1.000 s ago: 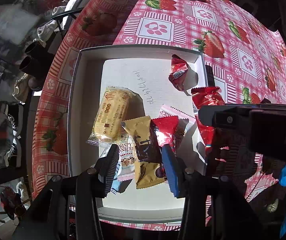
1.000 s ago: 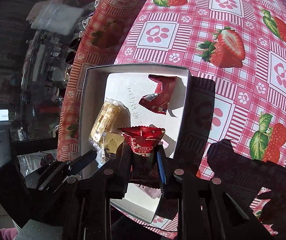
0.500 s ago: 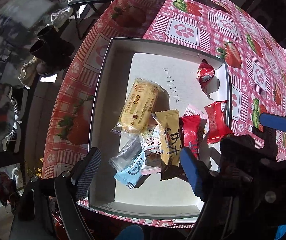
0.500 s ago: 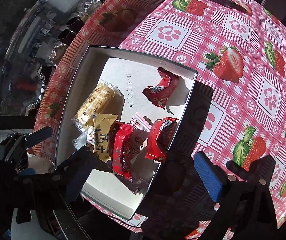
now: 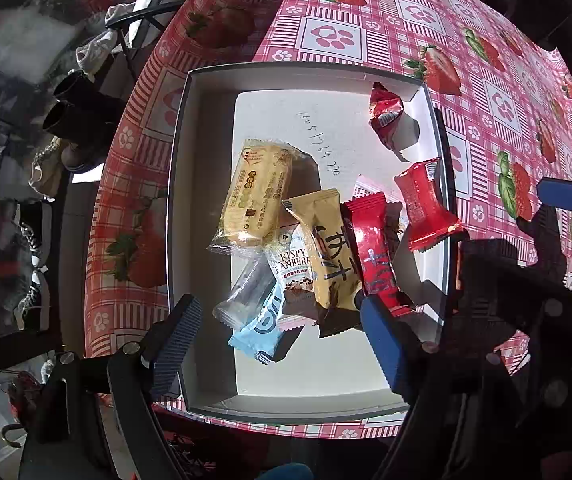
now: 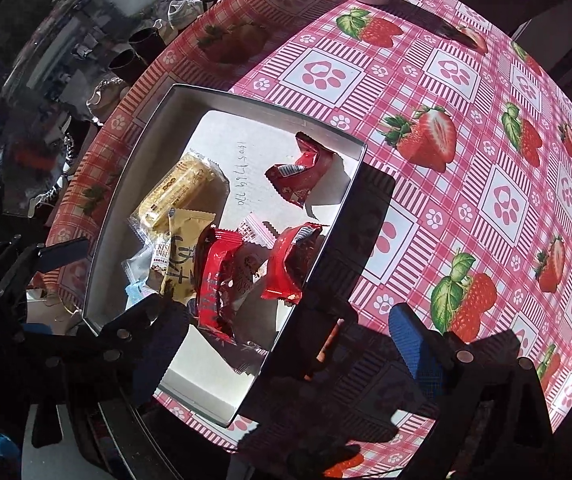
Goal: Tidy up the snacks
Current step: 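Open the left tool over the tray while the right tool releases the red candy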
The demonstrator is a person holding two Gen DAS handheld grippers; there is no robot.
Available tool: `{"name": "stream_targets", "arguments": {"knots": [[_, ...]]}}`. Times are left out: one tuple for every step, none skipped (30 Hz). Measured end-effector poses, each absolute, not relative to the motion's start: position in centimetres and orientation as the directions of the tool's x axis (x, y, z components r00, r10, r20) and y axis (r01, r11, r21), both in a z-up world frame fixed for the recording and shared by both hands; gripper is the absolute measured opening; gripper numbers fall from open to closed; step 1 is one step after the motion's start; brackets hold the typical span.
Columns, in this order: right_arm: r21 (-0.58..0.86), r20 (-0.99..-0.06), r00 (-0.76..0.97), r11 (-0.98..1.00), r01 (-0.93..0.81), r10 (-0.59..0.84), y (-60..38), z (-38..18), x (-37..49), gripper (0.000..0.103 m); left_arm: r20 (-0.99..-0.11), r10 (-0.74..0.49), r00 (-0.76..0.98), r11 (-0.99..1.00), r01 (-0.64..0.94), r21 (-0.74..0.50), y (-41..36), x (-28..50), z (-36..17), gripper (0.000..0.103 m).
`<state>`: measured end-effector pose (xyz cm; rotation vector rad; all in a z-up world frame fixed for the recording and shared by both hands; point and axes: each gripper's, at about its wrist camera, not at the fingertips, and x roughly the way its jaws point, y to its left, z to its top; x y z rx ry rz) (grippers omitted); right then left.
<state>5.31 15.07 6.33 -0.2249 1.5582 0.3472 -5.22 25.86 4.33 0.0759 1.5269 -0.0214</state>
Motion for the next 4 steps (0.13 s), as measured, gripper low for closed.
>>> {"name": "stream_targets", "arguments": {"knots": [[0.077, -0.997, -0.022, 0.931, -0.356, 0.074, 15.09, 6.3, 5.27, 0.1, -0.998, 0.037, 0.059, 0.997, 0.066, 0.041, 25.85, -5.34, 4.48, 0.085], [0.076, -0.997, -0.021, 0.932, -0.356, 0.074, 15.14, 6.33, 5.16, 0.1, -0.997, 0.038, 0.07, 0.997, 0.069, 0.043, 25.87, -5.43, 4.64, 0.085], [0.076, -0.997, -0.021, 0.932, -0.355, 0.074, 15.12, 6.32, 5.19, 0.1, -0.997, 0.037, 0.072, 0.997, 0.071, 0.042, 25.9, -5.45, 4.71, 0.085], [0.077, -0.997, -0.02, 0.933, -0.351, 0.074, 15.15, 6.37, 5.2, 0.1, -0.997, 0.037, 0.069, 0.997, 0.071, 0.042, 25.99, -5.4, 4.69, 0.085]]}}
